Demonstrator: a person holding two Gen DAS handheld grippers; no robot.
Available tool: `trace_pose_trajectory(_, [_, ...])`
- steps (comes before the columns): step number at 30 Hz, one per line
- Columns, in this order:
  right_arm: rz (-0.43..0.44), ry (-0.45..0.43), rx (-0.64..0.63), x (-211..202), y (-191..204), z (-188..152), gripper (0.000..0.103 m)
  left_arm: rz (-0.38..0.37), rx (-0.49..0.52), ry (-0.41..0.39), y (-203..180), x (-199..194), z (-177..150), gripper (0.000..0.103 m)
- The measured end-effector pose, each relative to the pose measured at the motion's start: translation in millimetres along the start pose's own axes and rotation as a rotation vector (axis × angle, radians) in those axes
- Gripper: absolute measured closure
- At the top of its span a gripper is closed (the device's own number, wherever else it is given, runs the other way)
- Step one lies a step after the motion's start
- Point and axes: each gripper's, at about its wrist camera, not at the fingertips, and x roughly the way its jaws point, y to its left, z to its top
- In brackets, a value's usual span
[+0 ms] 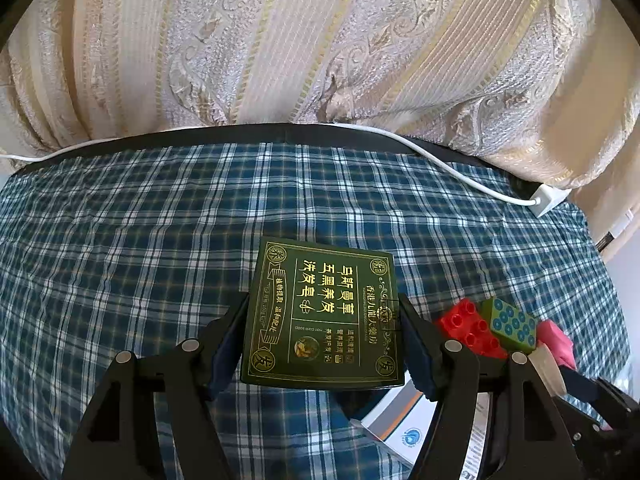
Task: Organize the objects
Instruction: 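Grasp the white cup with the right gripper while the left gripper holds the green box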
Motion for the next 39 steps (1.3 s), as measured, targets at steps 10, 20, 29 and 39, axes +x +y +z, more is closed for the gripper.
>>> trace_pose_trajectory(10, [0.005,0.003,0.012,11.4,1.7,5.9,0.038,0.001,0.015,-0.008,-10.1,-5.4,-0.4,0.033])
trace_pose_trajectory(20, [-0.01,-0.013,-0.009,5.7,2.5,2.7,0.04,-0.008,0.032,-0.011,-19.0,-6.1,-2.1,0.033])
trace_pose_trajectory(29, [-0.008,-0.049,0.003,-18.8,1.4,-10.6,0.04,0.001,0.07,-0.052,-32.3,-20.2,-2.7,0.033])
trace_pose_trajectory(39, [-0.033,-0.091,0.007,-48.7,3.9,-31.6,0.04,0.012,0.142,-0.109,-56.5,-43.1,-7.0,0.033])
